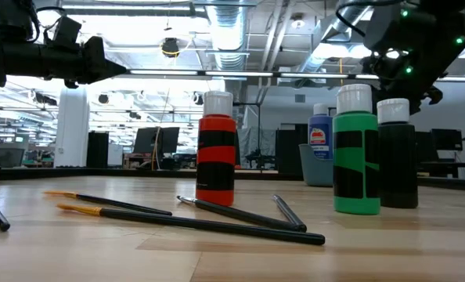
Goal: Pick & Place Paint Supplies
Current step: Put the small light green paint bottle into the blue bin
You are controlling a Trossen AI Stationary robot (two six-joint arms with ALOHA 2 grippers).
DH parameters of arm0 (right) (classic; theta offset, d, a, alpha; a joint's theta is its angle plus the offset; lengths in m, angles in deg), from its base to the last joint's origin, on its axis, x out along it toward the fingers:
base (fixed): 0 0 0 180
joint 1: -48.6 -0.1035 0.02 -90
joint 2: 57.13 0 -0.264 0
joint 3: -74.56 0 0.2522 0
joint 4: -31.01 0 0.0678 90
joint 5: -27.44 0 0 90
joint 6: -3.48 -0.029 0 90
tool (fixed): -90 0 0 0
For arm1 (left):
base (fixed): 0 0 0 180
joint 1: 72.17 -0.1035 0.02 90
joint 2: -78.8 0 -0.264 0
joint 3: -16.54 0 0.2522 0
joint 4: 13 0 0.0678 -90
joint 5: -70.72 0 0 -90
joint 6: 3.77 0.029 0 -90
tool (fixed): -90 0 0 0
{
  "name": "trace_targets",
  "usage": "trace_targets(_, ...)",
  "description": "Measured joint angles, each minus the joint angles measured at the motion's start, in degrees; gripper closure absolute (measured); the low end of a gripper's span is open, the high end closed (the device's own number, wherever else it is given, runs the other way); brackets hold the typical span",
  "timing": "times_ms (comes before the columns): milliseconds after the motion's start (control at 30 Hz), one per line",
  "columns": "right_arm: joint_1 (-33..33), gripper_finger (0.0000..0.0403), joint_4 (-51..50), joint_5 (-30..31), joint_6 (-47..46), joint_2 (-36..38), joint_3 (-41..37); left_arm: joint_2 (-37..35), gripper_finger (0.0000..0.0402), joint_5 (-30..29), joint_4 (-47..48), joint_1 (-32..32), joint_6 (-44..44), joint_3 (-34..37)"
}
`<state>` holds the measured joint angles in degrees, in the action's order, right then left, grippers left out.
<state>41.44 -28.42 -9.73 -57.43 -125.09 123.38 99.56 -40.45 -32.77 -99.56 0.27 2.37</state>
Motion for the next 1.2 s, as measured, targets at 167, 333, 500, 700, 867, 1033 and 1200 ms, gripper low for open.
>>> trace_targets(167,0.42,0.0292,3.38,-0.73,1.2,3.29,-3.54,-0.02,0.0394,-0.02,0.0,0.0,0.01,0.01)
trace_targets(333,0.4,0.0292,11.43,-2.19,5.81,7.6,-7.27,0.0,0.0394,-0.02,0.0,0.02,0.0,0.02)
trace_targets(500,1.44,0.0292,13.43,-2.17,8.36,8.76,-8.45,-0.02,0.0394,-0.02,0.0,0.01,0.0,0.0)
trace_targets(700,2.69,0.0292,16.54,-2.18,11.89,8.68,-8.52,-0.01,0.0394,-0.02,0.0,0.01,0.0,0.01)
trace_targets(867,3.96,0.0292,17.5,-2.19,13.51,8.68,-8.52,0.0,0.0394,-0.02,0.0,0.01,0.01,0.01)
trace_targets(1033,4.63,0.0292,17.9,-2.17,14.57,8.68,-8.52,-0.02,0.0394,0.0,0.0,0.02,0.0,0.02)
trace_targets(1200,4.77,0.0292,18.03,-2.07,14.85,8.68,-8.52,-0.01,0.0394,-0.02,0.0,0.0,0.01,0.02)
